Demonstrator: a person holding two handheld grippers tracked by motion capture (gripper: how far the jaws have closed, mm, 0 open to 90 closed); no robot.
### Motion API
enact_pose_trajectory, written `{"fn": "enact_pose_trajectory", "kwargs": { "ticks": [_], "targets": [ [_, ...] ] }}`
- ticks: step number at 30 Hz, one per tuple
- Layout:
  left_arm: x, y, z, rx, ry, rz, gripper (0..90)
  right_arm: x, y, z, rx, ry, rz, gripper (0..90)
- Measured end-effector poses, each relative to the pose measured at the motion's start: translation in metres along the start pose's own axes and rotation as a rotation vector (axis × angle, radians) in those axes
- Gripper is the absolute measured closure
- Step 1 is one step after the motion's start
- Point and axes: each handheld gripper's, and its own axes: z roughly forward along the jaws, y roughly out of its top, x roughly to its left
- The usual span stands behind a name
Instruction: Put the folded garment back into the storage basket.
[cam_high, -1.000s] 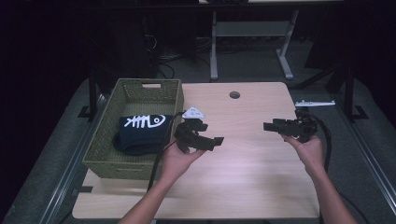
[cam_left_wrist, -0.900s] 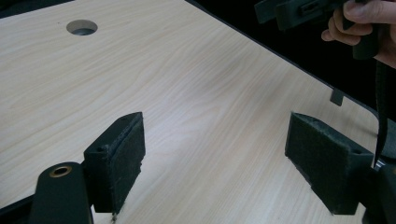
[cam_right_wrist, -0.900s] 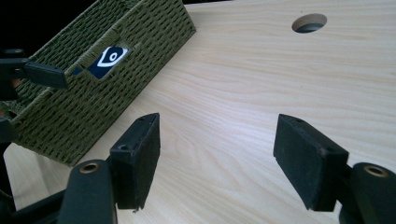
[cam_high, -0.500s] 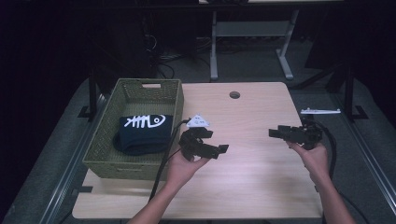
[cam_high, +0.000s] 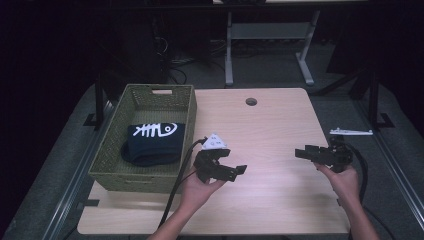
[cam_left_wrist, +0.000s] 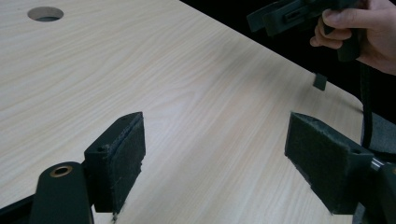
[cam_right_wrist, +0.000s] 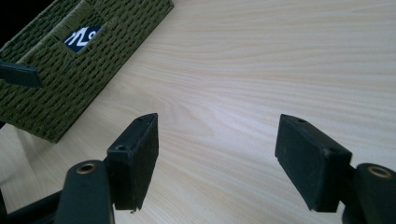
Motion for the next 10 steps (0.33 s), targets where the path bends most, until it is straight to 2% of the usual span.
{"fn": "enact_pose_trajectory", "kwargs": {
  "ticks": [6, 10],
  "targets": [
    [-0.008, -0.014, 0.0, -0.009, -0.017, 0.008, 20.0, 0.0, -0.014, -0.004, -0.005, -0.01, -0.005, 29.0],
    [-0.015, -0.031, -0.001, -0.006, -0.029, 0.018, 19.9, 0.007, -0.031, -0.009, -0.03, -0.014, -0.026, 28.4]
  ]
}}
